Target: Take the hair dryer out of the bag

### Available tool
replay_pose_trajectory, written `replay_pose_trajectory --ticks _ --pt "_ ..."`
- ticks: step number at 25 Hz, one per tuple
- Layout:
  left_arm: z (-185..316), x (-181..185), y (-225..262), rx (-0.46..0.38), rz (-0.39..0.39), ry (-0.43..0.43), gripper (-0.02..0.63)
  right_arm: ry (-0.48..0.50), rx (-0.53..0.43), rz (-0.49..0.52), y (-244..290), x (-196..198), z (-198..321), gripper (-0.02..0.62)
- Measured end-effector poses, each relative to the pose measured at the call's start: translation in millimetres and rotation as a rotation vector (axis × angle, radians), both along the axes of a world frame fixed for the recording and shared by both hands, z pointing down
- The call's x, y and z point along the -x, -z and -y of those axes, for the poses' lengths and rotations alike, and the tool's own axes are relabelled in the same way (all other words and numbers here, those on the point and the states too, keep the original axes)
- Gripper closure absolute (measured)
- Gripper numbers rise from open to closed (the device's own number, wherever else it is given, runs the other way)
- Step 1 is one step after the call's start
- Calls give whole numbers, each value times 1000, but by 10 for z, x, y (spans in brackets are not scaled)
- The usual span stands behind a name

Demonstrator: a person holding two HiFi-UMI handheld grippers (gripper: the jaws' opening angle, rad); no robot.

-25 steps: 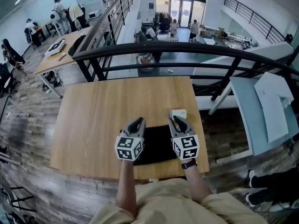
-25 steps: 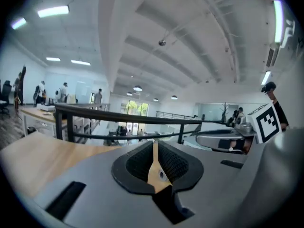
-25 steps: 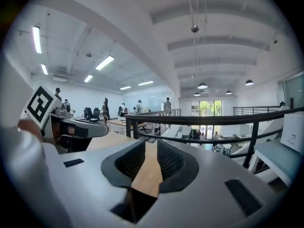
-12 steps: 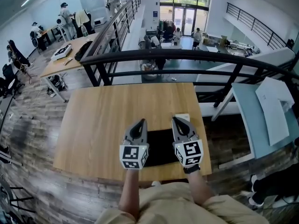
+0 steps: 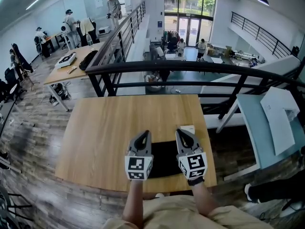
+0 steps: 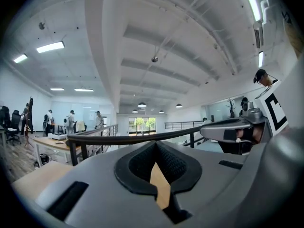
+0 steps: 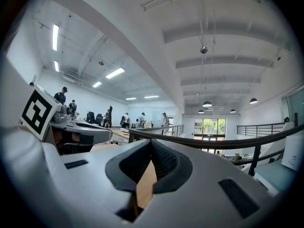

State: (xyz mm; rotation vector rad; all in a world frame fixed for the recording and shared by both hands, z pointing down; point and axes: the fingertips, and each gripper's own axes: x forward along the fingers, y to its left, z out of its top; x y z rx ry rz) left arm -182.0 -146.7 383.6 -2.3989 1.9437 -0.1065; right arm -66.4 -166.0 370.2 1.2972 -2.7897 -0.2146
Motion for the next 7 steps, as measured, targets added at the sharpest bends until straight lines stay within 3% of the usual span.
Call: replay_pose_trajectory --ticks 7 --pt "0 56 2 -6 -33 34 594 23 -16 -38 13 54 -23 581"
